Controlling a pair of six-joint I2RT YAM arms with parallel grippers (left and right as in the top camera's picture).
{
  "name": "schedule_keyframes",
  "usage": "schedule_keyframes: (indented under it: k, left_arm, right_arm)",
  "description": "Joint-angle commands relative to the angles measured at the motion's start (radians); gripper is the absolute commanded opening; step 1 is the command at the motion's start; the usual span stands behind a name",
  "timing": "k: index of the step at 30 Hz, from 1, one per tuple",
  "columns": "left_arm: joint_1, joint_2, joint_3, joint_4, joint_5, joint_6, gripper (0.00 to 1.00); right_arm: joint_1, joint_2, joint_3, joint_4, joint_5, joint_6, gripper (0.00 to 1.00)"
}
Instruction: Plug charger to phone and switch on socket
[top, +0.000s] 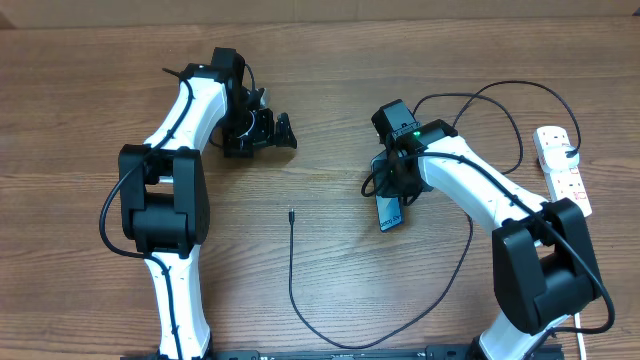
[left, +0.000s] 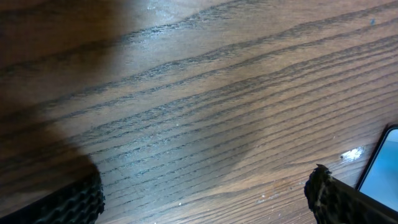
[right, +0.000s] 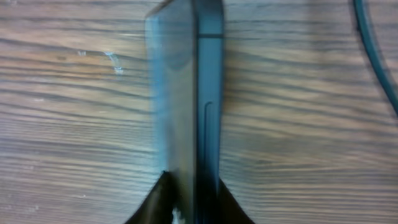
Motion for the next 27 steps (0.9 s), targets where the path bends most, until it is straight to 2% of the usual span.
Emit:
schedule_keyframes:
  k: [1, 5, 11, 19, 20, 22, 27]
  left_arm:
    - [-0.007, -0.013, 0.003, 0.0, -0.018, 0.019, 1.0]
    - [-0.007, -0.013, 0.003, 0.0, -0.018, 0.019, 1.0]
    - [-0.007, -0.013, 0.003, 0.0, -0.018, 0.019, 1.0]
    - [-0.007, -0.013, 0.003, 0.0, -0.018, 0.019, 0.99]
    - [-0.007, -0.013, 0.003, 0.0, -0.018, 0.019, 1.0]
    - [-0.007, -0.013, 0.003, 0.0, -0.018, 0.019, 1.0]
    - [-0.007, -0.013, 0.003, 0.0, -0.018, 0.019, 1.0]
  right_arm:
    - [0.02, 0.0, -0.004, -0.003, 0.006, -0.001, 0.04]
    - [0.039, 0.0, -0.003, -0.004, 0.023, 0.0, 0.04]
    - [0.065, 0.0, -0.002, -0.042, 0.158, 0.05, 0.04]
    - [0.085, 0.0, -0.003, -0.063, 0.142, 0.049, 0.04]
    - [0.089, 0.0, -0.003, -0.063, 0.142, 0.049, 0.06]
    - [0.089, 0.0, -0.003, -0.062, 0.142, 0.049, 0.15]
    - [0.089, 0.0, -0.004, -0.042, 0.142, 0.048, 0.25]
